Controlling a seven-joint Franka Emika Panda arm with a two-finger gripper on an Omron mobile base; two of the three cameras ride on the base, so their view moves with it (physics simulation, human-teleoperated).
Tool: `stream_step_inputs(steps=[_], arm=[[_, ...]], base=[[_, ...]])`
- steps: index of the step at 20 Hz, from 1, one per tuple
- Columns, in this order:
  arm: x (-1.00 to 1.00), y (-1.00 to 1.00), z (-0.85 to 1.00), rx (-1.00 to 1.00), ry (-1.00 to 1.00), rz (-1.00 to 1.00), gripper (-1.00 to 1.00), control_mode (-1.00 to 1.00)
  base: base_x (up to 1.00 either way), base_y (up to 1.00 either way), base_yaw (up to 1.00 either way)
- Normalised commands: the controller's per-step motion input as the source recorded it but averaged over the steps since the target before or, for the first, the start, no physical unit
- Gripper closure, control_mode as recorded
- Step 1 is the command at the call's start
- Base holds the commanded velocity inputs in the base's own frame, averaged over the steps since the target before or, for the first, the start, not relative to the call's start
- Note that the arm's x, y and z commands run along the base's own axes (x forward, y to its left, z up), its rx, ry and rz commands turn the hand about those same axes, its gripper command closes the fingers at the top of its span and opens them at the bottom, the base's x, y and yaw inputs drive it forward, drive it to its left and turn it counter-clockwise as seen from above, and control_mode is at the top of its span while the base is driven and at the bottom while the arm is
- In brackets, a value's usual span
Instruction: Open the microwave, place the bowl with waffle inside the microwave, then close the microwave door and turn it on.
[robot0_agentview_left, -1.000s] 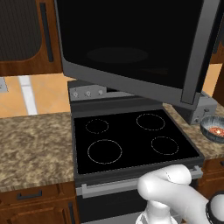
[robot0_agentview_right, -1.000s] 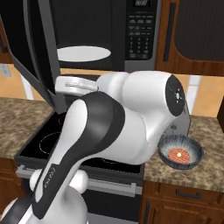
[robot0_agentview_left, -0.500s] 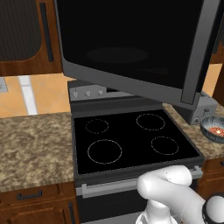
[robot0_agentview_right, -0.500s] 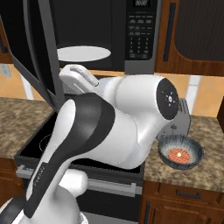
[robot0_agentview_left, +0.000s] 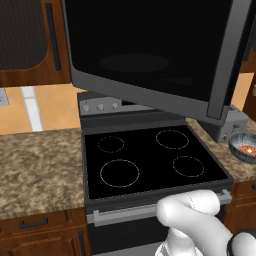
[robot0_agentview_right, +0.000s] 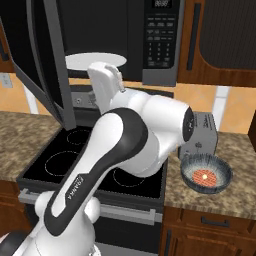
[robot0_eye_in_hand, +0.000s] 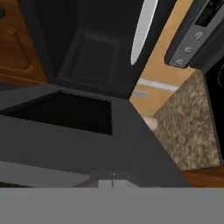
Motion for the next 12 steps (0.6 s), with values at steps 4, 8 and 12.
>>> stream_step_inputs(steps=[4, 8, 12], arm=[[0.86, 0.45, -0.25, 0.02, 0.11, 0.23, 1.0, -1.0], [0.49, 0.37, -0.04, 0.11, 0.17, 0.4, 1.0, -1.0], [-0.04, 0.45, 0.0, 0.1, 0.13, 0.46, 1.0, -1.0]], base=[[0.0, 0.0, 0.0], [0.0, 0.0, 0.0], [0.0, 0.0, 0.0]])
